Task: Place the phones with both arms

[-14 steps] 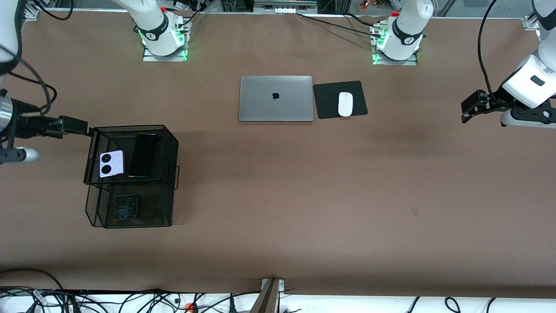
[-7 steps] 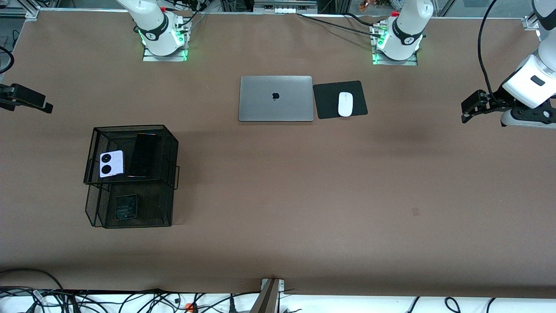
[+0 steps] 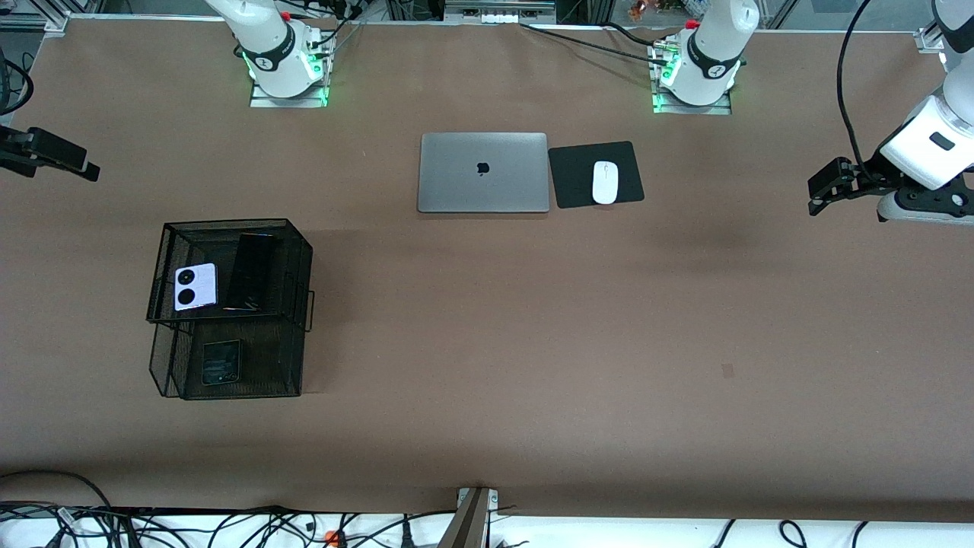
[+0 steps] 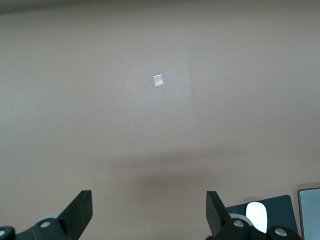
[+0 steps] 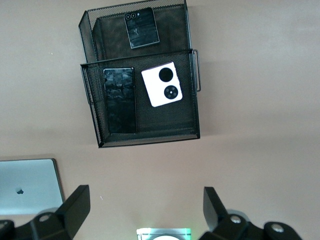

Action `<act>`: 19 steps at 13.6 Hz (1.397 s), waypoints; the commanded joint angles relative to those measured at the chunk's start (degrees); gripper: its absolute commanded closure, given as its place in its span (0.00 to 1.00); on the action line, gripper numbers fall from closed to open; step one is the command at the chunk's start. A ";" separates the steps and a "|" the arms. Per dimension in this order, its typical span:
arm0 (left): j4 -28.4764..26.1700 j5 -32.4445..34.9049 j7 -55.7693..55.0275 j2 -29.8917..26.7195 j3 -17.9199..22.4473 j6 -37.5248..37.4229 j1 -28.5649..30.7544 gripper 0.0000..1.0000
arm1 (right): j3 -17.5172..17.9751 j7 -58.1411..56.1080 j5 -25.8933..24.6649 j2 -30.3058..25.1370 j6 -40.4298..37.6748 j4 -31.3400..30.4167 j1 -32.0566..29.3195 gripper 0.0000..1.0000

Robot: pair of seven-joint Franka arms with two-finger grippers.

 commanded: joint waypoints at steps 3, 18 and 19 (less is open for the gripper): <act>1.49 -1.19 1.38 0.66 0.11 -1.24 0.29 0.00 | 2.11 -0.18 0.04 -0.80 -0.13 -2.28 -0.62 0.00; 1.58 -0.40 2.25 0.66 -0.16 -2.29 0.20 0.00 | 6.50 0.96 0.22 -2.91 -9.54 -1.40 1.14 0.00; 1.58 -0.40 3.57 0.66 -0.16 -2.29 0.11 0.00 | 7.29 0.97 0.22 -2.91 -9.28 -1.58 1.14 0.00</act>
